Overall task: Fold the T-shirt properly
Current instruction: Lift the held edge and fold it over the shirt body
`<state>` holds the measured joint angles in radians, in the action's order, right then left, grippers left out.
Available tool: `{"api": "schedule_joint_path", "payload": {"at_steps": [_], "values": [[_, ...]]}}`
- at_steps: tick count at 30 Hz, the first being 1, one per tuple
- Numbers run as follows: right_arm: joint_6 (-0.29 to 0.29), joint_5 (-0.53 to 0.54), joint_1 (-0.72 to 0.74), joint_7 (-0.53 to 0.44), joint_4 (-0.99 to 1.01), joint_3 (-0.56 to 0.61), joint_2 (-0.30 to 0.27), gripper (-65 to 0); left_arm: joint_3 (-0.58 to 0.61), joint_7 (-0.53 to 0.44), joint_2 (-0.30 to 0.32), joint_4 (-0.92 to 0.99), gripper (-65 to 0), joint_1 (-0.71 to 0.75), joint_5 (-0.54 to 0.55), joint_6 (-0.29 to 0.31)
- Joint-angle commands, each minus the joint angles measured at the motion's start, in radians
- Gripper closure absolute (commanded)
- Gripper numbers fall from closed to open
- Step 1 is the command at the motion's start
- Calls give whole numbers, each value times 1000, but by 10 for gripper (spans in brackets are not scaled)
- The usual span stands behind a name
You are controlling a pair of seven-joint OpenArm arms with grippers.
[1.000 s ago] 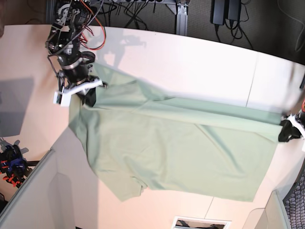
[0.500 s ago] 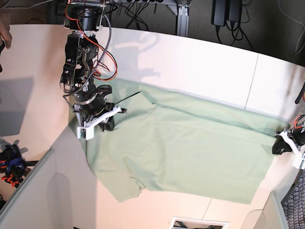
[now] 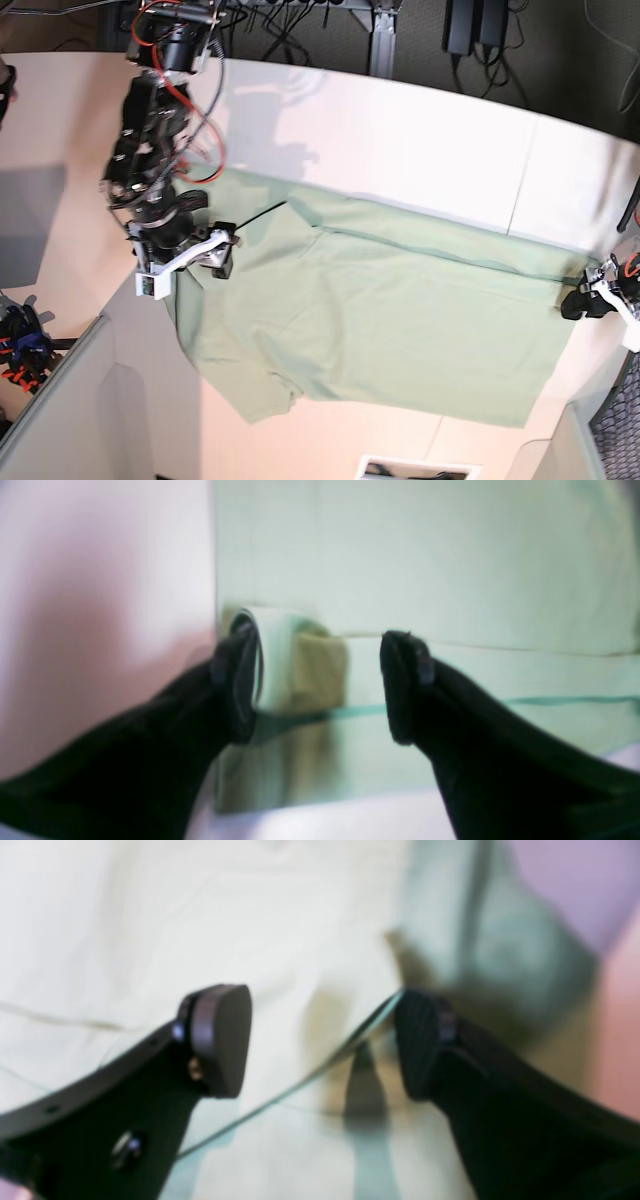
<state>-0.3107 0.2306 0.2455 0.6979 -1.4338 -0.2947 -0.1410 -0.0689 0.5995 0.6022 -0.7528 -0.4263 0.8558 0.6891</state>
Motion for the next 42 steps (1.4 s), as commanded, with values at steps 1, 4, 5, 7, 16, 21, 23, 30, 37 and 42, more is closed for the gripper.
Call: {"api": "schedule_joint_path", "payload": {"at_steps": [1,4,5,7,16,21,23,30,37,42], "values": [[0,10,2,1,-45,-39,-14,-441,-40,9,39,-15,-400,-13,56,9],[2,25,-71,10,-86,-152,-23,-441,-138,83,69,-15,-400,31,151,9],[6,40,-97,9,-85,-192,-26,-441,-163,96,78,-15,-400,51,172,9],[13,66,-147,6,-85,-269,-24,-441,-198,113,89,-15,-400,98,210,9],[16,213,-282,-11,-27,-385,48,-441,-228,143,63,-15,-400,245,311,9],[15,265,-268,-43,11,-349,110,-441,-228,130,9,-15,-400,243,273,9],[15,266,-257,-45,17,-332,126,-441,-228,122,-13,-15,-400,240,239,9],[15,245,-218,-47,17,-264,163,-440,-227,80,-85,-15,-399,217,128,-35],[16,235,-219,-63,17,-232,174,-367,-225,41,-131,-15,-231,207,96,-50],[15,210,-219,-60,17,-233,169,0,-225,6,-132,-15,0,208,43,-50]]}}
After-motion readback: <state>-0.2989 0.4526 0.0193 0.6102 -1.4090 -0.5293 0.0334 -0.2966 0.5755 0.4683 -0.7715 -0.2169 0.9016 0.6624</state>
